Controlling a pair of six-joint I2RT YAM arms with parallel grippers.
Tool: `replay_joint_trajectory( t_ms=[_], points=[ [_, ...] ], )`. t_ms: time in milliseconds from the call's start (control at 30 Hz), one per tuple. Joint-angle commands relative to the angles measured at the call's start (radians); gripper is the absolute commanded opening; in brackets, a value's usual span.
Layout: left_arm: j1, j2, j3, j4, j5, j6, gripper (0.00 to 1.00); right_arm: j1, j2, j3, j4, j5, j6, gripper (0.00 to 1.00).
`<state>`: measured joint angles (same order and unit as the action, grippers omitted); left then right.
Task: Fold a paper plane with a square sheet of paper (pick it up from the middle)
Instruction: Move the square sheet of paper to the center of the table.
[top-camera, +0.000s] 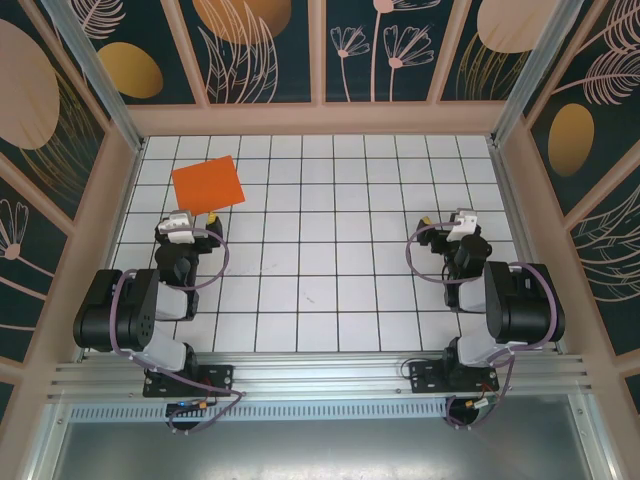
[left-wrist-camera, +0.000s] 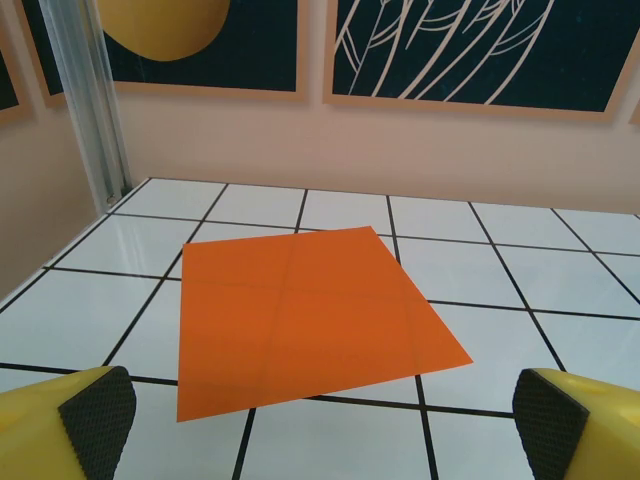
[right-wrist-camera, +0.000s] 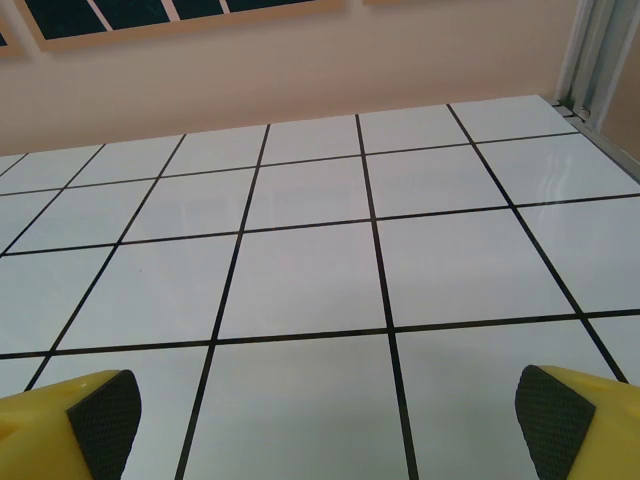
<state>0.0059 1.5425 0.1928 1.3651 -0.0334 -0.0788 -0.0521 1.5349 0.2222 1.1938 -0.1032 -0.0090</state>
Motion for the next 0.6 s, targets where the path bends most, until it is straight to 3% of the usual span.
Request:
replay_joint_trajectory(
  t_ms=[0,567],
  points=[
    [0.004,-0.002,0.008,0.017,0.015,0.015,0.99,-0.005,0.003,0.018,0.039,-0.016,0.013,0.99],
    [0.005,-0.001,0.022,-0.009,-0.03,0.0,0.98,-0.004,0.004,0.018,0.039,-0.016,0.013,0.99]
  ],
)
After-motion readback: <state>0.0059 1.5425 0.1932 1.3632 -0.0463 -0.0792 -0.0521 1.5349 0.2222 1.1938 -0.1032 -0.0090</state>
